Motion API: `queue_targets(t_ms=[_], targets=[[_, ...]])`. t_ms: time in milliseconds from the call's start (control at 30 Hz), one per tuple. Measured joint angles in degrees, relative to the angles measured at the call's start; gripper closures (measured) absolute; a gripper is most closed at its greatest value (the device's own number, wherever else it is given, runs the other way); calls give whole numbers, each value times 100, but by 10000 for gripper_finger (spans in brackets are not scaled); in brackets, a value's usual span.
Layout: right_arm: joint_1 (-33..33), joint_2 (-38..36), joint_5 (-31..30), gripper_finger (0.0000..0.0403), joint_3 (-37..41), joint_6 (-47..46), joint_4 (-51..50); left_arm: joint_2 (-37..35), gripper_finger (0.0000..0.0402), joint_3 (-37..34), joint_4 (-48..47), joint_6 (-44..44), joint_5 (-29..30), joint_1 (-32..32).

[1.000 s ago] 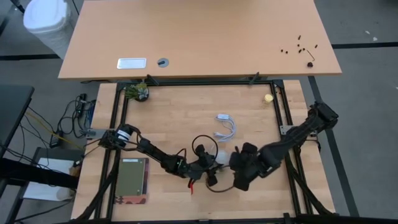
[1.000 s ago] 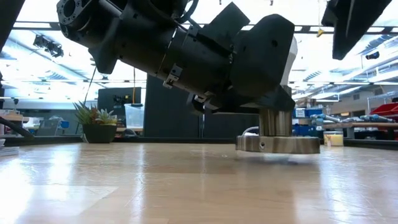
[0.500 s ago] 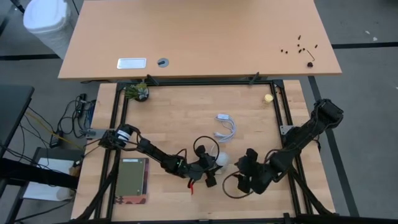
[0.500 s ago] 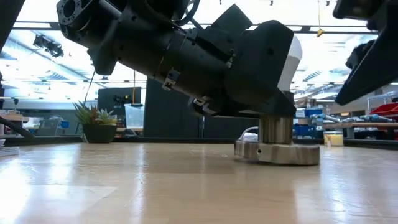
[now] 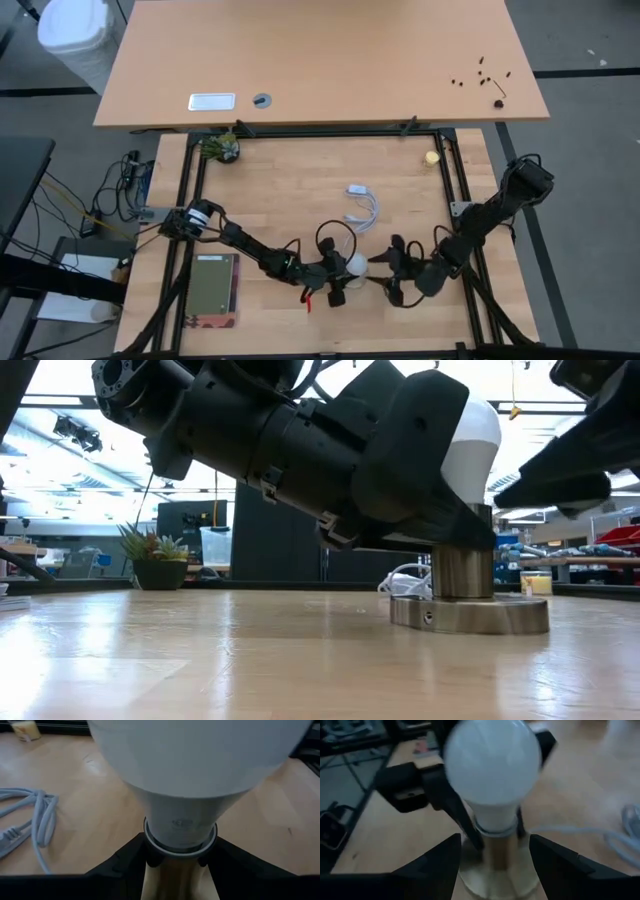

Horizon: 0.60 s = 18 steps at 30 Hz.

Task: Screw lightbulb
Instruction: Insert the lightbulb into the lamp

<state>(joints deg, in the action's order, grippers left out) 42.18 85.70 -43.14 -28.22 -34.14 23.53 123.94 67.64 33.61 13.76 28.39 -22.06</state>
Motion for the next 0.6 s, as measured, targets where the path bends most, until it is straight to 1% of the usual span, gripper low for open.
queue_targets(t_ms=[100,233,367,500,600], targets=[[-156,34,254,157,36,679,286,-2,213,2,0,-4,-117,0],[-438,34,543,156,36,930,315,-2,213,2,-4,-24,-163,0],[-644,34,984,147,34,1230,375,-2,213,4,-39,-114,-169,9],[-758,38,1651,118,46,1325,387,-6,213,7,-80,-126,-172,31],[-787,39,1889,84,49,1372,441,-9,213,7,-127,-132,-173,33]])
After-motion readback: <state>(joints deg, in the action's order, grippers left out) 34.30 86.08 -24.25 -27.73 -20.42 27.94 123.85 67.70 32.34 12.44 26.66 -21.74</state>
